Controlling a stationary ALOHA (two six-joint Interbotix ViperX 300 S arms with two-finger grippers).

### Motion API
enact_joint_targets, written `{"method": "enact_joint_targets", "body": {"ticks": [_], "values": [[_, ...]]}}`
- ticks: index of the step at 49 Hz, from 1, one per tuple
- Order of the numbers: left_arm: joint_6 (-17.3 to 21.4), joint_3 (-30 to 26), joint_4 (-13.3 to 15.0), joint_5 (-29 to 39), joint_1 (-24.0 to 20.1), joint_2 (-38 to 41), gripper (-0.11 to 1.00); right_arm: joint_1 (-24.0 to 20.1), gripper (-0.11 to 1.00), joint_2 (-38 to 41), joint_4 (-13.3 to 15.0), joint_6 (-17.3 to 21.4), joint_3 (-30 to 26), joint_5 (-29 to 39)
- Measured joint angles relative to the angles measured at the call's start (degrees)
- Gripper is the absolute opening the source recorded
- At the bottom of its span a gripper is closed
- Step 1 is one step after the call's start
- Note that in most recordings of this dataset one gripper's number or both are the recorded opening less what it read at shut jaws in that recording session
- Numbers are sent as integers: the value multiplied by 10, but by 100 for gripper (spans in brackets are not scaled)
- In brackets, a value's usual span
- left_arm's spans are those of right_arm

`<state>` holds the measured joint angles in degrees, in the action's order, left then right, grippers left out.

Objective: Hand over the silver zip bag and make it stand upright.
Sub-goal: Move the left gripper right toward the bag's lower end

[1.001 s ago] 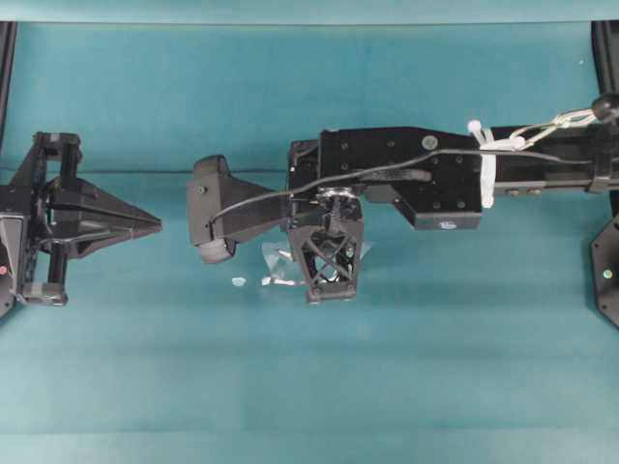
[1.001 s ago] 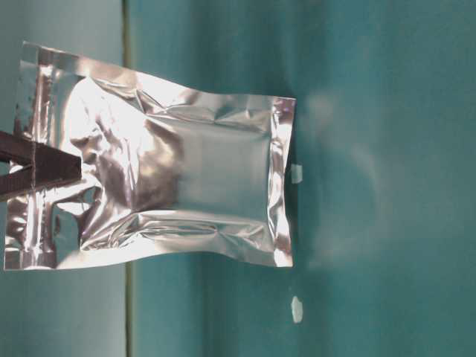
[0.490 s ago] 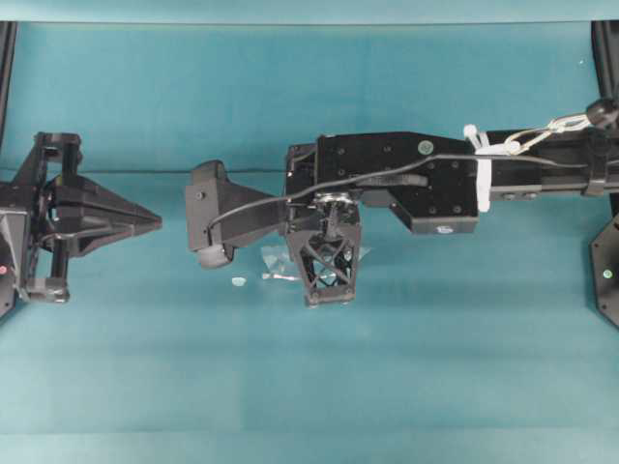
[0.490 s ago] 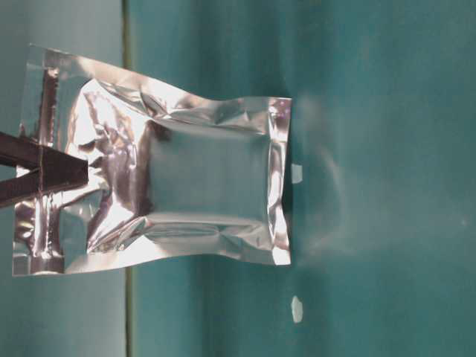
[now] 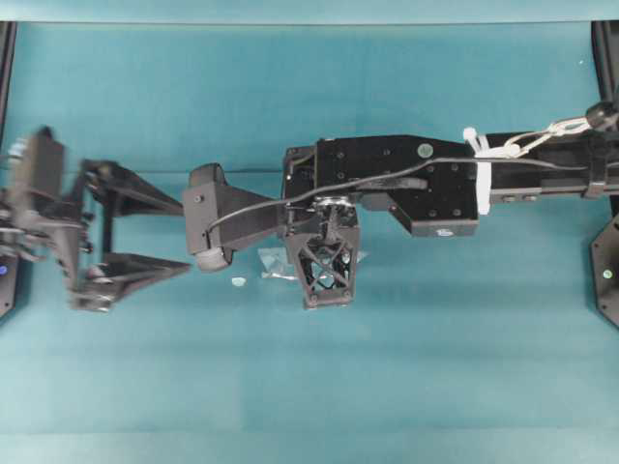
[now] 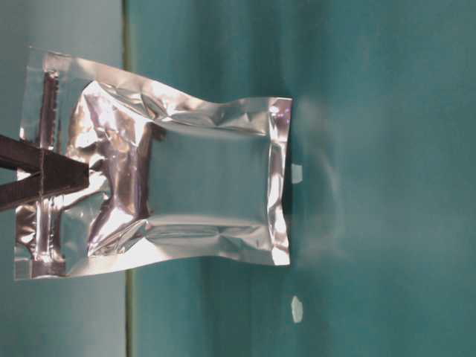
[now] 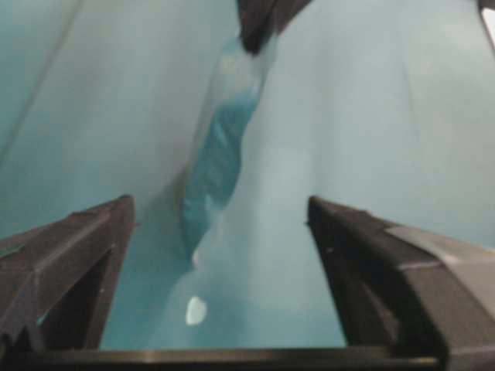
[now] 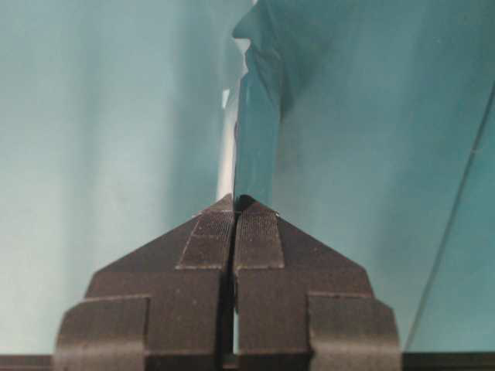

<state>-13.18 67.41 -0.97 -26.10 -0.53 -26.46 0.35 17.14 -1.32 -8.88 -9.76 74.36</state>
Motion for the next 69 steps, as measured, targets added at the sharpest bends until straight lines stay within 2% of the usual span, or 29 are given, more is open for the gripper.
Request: {"method": "enact_joint_targets", "body": {"ticks": [14, 22, 37, 69], "values": [[-6, -5, 1, -138, 5, 164, 90, 0, -3, 0, 0, 0, 5, -1], [-4, -42, 0, -187, 3, 253, 90, 0, -3, 0, 0, 1, 9, -1], [4, -128, 0, -205, -6, 366, 90, 0, -3, 0, 0, 2, 11, -9], [4, -195, 0, -214, -5, 436, 86, 0, -3, 0, 0, 3, 11, -14]]}}
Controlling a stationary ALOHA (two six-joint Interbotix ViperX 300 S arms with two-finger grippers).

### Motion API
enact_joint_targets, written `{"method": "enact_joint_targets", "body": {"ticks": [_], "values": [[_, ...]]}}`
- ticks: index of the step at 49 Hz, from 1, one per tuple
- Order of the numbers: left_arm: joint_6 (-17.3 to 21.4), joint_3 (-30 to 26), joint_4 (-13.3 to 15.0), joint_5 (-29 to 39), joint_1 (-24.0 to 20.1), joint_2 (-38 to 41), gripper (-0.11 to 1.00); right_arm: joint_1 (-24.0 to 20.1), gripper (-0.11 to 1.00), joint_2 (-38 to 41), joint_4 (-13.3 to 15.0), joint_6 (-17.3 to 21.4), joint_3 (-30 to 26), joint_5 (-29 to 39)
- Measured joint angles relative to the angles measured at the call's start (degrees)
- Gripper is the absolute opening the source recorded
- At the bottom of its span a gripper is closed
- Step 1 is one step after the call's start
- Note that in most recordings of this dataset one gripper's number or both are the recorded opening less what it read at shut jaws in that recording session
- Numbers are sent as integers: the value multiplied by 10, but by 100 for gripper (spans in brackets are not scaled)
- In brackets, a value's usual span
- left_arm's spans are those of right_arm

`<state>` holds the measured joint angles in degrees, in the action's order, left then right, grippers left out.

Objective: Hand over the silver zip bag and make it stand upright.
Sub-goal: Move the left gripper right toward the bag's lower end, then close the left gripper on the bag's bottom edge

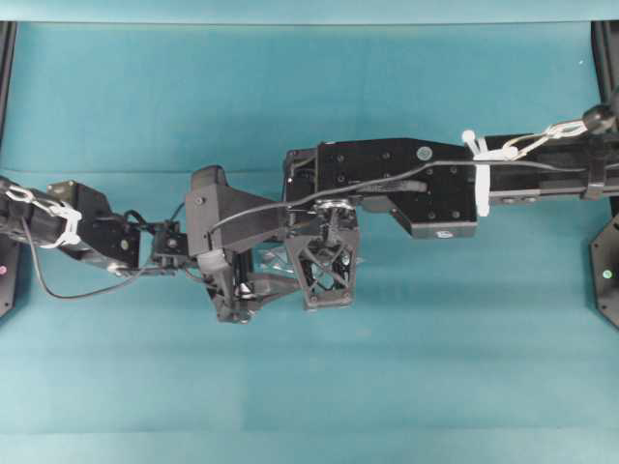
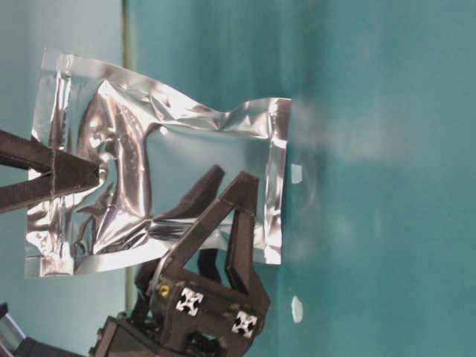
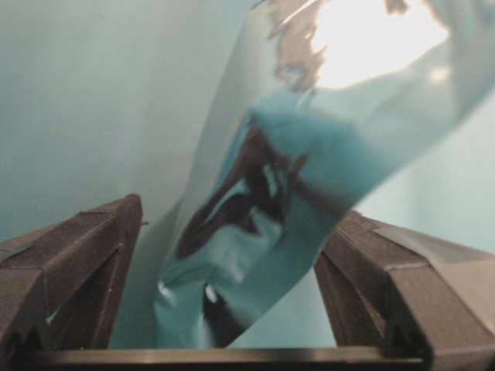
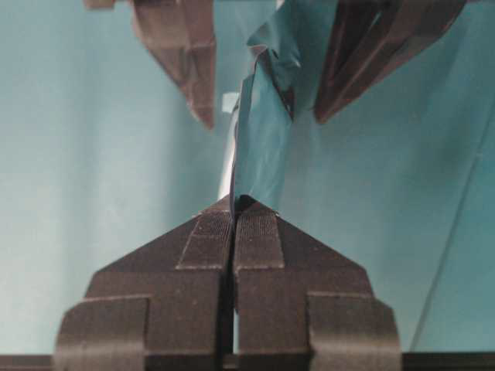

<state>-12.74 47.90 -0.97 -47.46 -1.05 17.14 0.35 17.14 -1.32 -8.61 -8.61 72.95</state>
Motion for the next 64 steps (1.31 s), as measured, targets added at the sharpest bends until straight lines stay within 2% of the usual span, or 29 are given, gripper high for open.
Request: {"method": "enact_joint_targets", "body": {"ticks": [8, 16, 19, 48, 53, 58, 64], "values": [[0, -7, 1, 1, 0, 4, 74, 0, -3, 0, 0, -1, 0, 0], [5, -7, 0, 2, -1, 5, 44, 0, -3, -1, 0, 0, 2, 0], [6, -7, 0, 3, -1, 5, 37, 0, -3, -1, 0, 0, 3, 0], [39, -15, 0, 25, -1, 6, 35, 1, -1, -3, 2, 17, 11, -4], [45, -15, 1, 25, -1, 6, 35, 1, 5, -3, 1, 18, 11, -4], [47, -15, 0, 25, -1, 6, 35, 1, 19, -4, -2, 20, 11, -4], [47, -16, 1, 25, -1, 7, 34, 0, 54, -4, -3, 24, 11, -4]]}}
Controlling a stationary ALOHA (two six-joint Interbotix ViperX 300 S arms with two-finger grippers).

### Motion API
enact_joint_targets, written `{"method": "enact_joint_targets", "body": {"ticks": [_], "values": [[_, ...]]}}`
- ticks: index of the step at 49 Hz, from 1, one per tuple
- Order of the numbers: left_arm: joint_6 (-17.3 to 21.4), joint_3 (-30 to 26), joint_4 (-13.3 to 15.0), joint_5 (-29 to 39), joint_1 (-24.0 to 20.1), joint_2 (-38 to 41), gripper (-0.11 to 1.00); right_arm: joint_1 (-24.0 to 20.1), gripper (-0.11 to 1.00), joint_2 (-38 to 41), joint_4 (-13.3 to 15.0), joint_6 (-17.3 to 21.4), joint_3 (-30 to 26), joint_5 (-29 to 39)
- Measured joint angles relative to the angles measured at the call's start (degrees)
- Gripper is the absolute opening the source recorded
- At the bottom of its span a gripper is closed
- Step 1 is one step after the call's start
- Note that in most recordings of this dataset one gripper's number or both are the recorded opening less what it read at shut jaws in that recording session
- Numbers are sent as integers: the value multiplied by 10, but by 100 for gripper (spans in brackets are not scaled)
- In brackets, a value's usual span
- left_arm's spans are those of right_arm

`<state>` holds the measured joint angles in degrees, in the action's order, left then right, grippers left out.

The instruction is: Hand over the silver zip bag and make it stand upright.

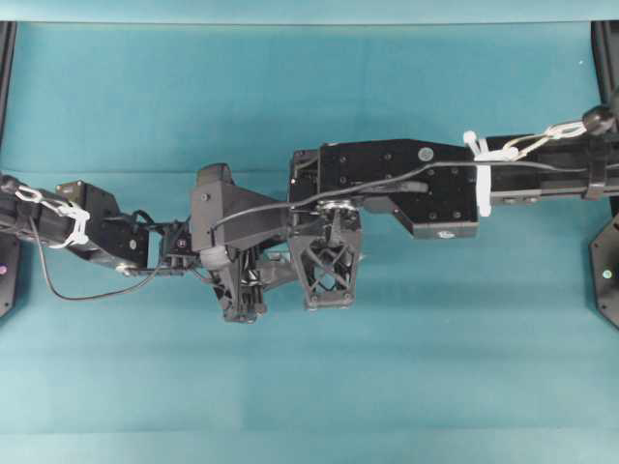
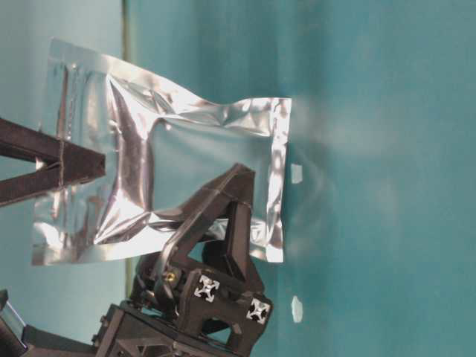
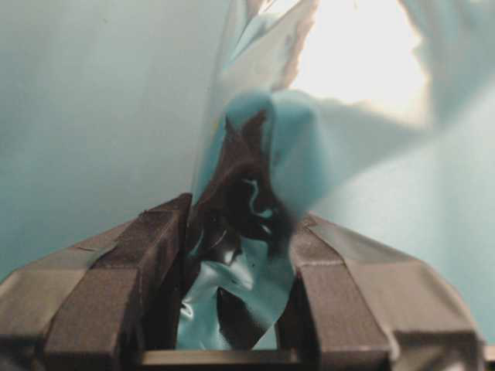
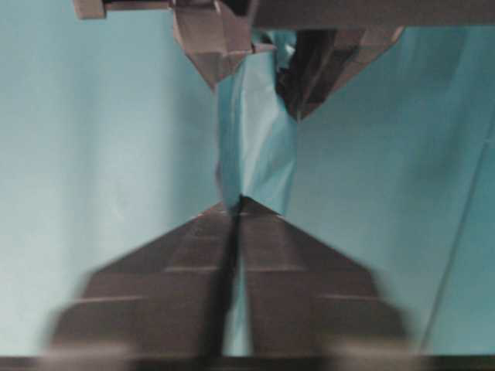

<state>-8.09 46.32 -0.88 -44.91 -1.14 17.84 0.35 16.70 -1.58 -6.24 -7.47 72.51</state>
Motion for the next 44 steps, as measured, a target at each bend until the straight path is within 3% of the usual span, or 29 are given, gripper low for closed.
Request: {"method": "enact_joint_targets", "body": {"ticks": [5, 9, 17, 25, 33, 44], "values": [[0, 1, -1, 0, 0, -1, 32, 0, 84, -1, 1, 1, 1, -2], [1, 1, -1, 0, 0, -1, 32, -1, 97, -4, 15, 3, 2, -6], [0, 0, -1, 0, 0, -1, 32, -4, 96, -19, 46, 9, 5, -8], [0, 2, -1, 0, 1, -1, 32, -3, 96, -45, 66, 40, 18, -8], [0, 4, -1, 0, 1, -1, 32, -3, 96, -93, 86, 82, 63, -25], [0, 5, -1, 3, 2, -1, 32, -4, 96, -161, 90, 131, 146, -73]]}}
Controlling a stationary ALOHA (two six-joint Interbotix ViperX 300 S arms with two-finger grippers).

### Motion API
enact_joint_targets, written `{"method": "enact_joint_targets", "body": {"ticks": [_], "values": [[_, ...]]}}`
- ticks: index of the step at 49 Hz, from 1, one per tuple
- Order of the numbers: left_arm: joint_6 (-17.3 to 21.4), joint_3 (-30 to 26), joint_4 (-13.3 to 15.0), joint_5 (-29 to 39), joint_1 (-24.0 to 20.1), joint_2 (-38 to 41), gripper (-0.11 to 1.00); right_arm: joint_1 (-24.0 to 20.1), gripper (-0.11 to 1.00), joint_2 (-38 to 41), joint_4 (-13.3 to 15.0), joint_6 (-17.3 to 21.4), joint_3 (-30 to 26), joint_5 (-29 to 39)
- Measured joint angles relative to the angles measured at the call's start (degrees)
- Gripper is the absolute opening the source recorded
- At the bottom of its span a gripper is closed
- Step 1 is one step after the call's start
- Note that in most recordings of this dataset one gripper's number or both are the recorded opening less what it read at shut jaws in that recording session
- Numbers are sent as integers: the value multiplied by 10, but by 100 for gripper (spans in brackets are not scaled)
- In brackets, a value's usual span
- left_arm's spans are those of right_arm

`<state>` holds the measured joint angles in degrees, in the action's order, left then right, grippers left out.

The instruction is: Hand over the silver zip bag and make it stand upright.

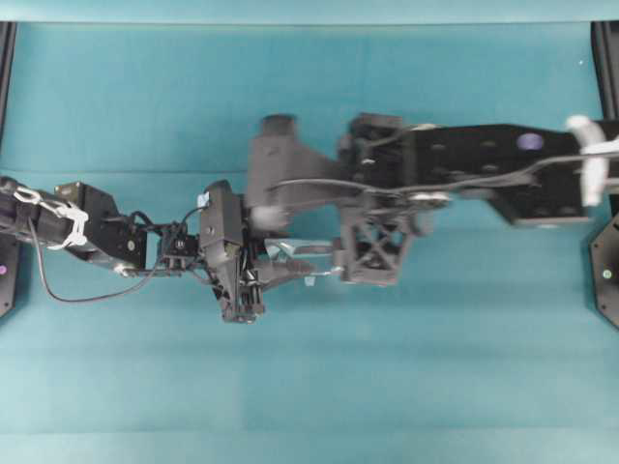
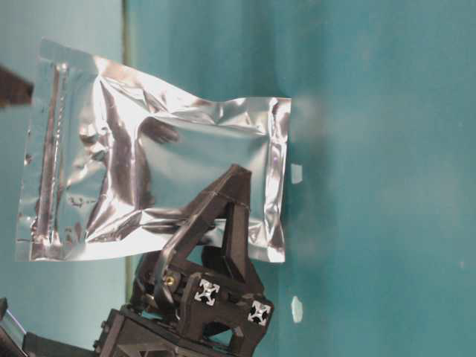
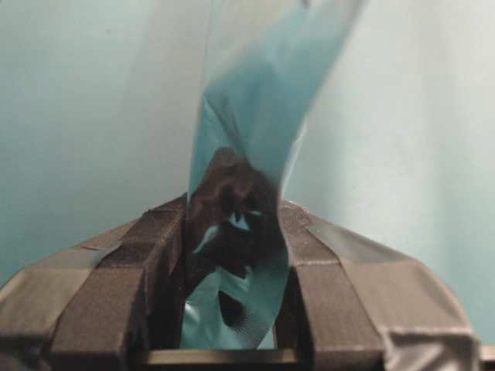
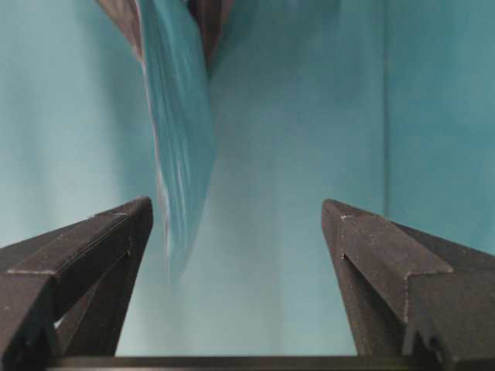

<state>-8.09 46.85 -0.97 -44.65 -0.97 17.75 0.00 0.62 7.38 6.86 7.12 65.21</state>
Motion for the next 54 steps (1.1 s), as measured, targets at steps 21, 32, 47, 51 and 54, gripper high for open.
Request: {"method": "enact_joint_targets", "body": {"ticks": [21, 32, 47, 51, 54], "values": [[0, 4, 0, 10, 2, -1, 32, -14, 96, -98, 0, 28, 124, -147], [0, 4, 0, 14, 4, -3, 32, -16, 96, -144, -1, 47, 181, -208], [1, 4, 0, 15, 4, -3, 30, -16, 96, -236, -1, 69, 279, -333], [0, 4, 0, 15, 4, -3, 30, -15, 96, -264, -1, 69, 309, -378], [0, 4, 0, 15, 4, -3, 30, -15, 96, -282, -1, 69, 334, -407]]}}
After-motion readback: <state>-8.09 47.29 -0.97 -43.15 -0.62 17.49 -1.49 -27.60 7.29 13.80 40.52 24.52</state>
